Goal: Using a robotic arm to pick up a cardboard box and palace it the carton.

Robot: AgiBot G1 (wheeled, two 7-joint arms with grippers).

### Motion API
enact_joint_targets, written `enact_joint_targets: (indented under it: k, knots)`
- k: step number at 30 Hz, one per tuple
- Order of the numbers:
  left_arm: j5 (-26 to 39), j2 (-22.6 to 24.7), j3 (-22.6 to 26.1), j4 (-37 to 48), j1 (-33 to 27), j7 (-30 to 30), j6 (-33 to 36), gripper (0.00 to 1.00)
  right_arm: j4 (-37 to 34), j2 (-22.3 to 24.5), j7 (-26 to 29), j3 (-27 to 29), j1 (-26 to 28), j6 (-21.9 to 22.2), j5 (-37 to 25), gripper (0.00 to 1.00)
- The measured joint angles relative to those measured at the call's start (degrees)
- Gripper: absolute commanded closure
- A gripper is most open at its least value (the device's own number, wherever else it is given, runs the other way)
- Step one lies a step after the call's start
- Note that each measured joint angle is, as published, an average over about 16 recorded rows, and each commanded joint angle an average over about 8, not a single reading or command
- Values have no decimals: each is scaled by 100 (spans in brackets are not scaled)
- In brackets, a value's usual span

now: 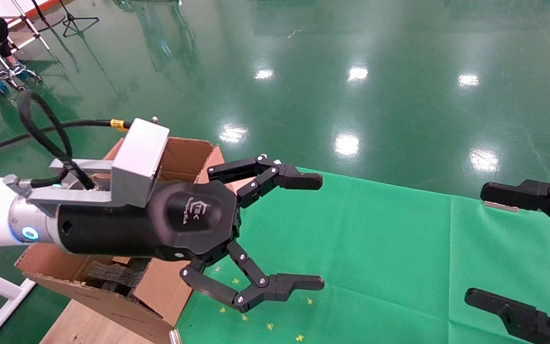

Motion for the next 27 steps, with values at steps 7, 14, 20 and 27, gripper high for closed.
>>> enact_joint_targets:
  k: [7, 14, 20, 27]
  knots:
    - [10, 0, 4, 14, -10, -5, 2, 0, 0, 0, 0, 0, 0, 0, 0, 0]
    - [15, 0, 7, 21, -15, -7, 4, 0, 0, 0, 0, 0, 0, 0, 0, 0]
    - [17, 0, 9, 23, -17, -10, 6, 0, 0, 0, 0, 0, 0, 0, 0, 0]
    - [20, 0, 11, 26, -19, -12, 6, 0, 0, 0, 0, 0, 0, 0, 0, 0]
